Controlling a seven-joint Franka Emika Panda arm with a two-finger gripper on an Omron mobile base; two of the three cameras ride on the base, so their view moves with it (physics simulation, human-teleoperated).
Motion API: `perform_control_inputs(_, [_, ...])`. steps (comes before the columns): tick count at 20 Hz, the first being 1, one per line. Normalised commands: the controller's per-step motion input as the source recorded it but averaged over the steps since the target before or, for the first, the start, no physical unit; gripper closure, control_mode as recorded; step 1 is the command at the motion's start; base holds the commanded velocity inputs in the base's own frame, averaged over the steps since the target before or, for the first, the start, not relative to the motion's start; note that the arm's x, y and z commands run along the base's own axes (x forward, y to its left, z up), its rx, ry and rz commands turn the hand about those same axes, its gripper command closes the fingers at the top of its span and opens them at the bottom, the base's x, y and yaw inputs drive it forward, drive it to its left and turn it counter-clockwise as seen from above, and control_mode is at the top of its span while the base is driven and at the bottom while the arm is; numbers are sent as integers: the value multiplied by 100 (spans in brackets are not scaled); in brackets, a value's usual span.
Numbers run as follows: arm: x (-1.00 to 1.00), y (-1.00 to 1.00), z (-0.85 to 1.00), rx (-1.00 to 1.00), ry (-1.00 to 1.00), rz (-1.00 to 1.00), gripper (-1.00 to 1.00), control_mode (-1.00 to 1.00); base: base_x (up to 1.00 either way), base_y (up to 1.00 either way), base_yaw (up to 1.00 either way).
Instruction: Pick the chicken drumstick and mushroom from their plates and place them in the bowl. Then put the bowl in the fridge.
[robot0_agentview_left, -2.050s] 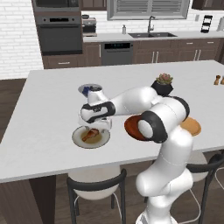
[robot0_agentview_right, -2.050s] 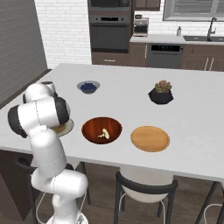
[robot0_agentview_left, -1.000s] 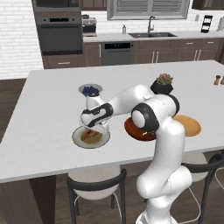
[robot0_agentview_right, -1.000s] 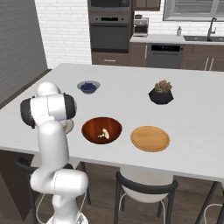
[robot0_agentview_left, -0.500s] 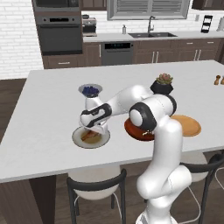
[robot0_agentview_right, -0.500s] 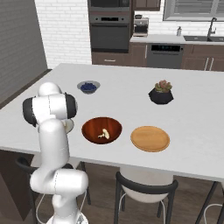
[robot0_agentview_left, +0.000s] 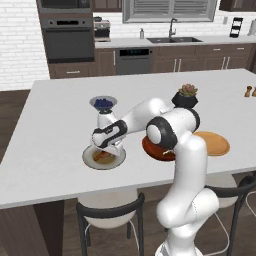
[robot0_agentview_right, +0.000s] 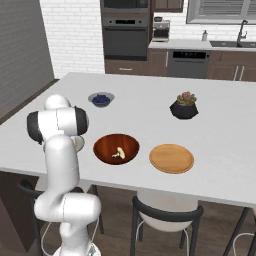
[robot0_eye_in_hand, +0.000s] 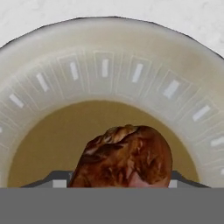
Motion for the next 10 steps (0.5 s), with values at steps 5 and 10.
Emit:
perform_control_inputs(5, [0,-3,30,0,0,0,100,-100,0,0,0])
perform_control_inputs(10, [-30,-22,92,0,0,0,100,-100,0,0,0])
